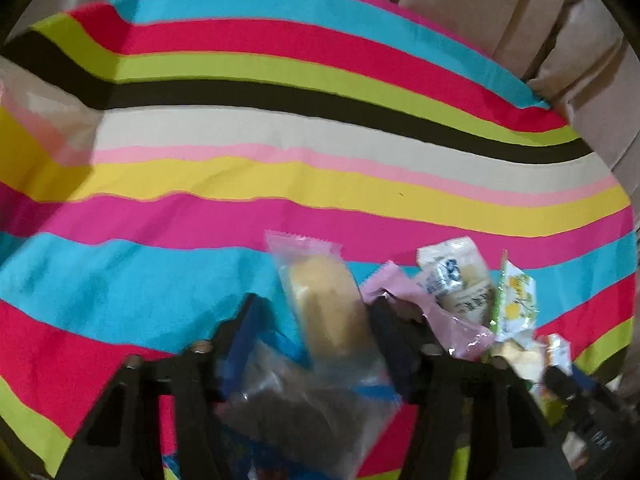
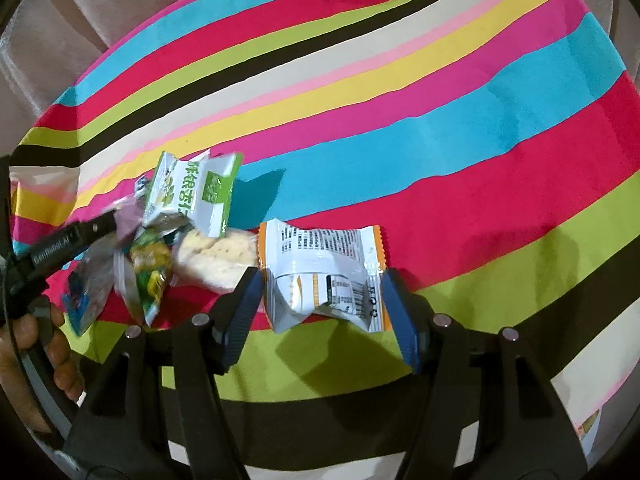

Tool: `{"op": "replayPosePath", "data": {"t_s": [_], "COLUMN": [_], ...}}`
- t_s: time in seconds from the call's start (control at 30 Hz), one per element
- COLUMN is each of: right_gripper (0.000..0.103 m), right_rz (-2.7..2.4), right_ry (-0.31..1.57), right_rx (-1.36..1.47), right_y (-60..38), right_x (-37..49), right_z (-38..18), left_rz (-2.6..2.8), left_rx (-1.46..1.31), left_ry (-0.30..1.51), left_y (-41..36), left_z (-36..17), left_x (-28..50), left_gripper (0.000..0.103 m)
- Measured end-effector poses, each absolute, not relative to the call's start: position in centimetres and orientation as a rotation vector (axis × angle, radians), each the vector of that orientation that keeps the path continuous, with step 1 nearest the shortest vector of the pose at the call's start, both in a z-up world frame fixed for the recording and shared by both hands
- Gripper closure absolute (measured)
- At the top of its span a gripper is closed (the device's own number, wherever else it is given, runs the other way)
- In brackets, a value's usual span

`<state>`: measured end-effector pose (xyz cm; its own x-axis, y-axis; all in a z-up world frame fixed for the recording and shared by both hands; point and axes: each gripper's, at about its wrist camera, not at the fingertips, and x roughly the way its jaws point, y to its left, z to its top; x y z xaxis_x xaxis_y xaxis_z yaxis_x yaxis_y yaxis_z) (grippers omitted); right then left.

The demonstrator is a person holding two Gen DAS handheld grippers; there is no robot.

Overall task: Organize snacks
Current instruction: 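Grasp the clear bun packet with the left tool while the right tool grasps the white barcode packet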

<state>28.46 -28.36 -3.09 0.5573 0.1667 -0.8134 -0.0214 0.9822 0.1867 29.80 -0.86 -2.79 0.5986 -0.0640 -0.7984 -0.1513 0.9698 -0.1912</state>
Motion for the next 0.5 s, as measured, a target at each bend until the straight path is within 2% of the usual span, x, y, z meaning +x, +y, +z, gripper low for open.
{"op": "replayPosePath", "data": {"t_s": [0.07,0.17,0.23,0.3,0.37,0.5], "right_gripper": [0.039,0.038,0.032,0.029,0.028,0.028], "right_rz": [0.101,0.086,0.076,0.063,0.052,0.025], "right_ry": [0.97,0.963,0.957,0.961,0.965,0.966], "right_rx": [0.162,0.159,0.152,0.153,0.163,0.159], "right_y": [-28.5,-28.5,-28.1,-28.1,-28.6,-28.9], "right_x": [28.8,29.2,29.4,29.5,29.8,30.2], "right_z": [-3.2,-3.1,-3.1,-3.3,-3.7,-3.9], "left_rz": [0.035,0.023,0.017,0.014,0.026,0.046], "left_rx": [-0.268,-0.26,-0.258,-0.271,-0.265,-0.212], "left_ry": [0.927,0.914,0.907,0.9,0.89,0.86], "left_y": [-0.7,-0.8,-0.9,-0.6,-0.7,-0.9], "left_z": [-2.9,-3.1,-3.3,-3.2,-3.0,-2.3], "left_x": [29.9,29.9,29.8,29.8,30.0,29.2], "left_gripper": [0.068,0.069,0.069,0.063,0.042,0.041]}}
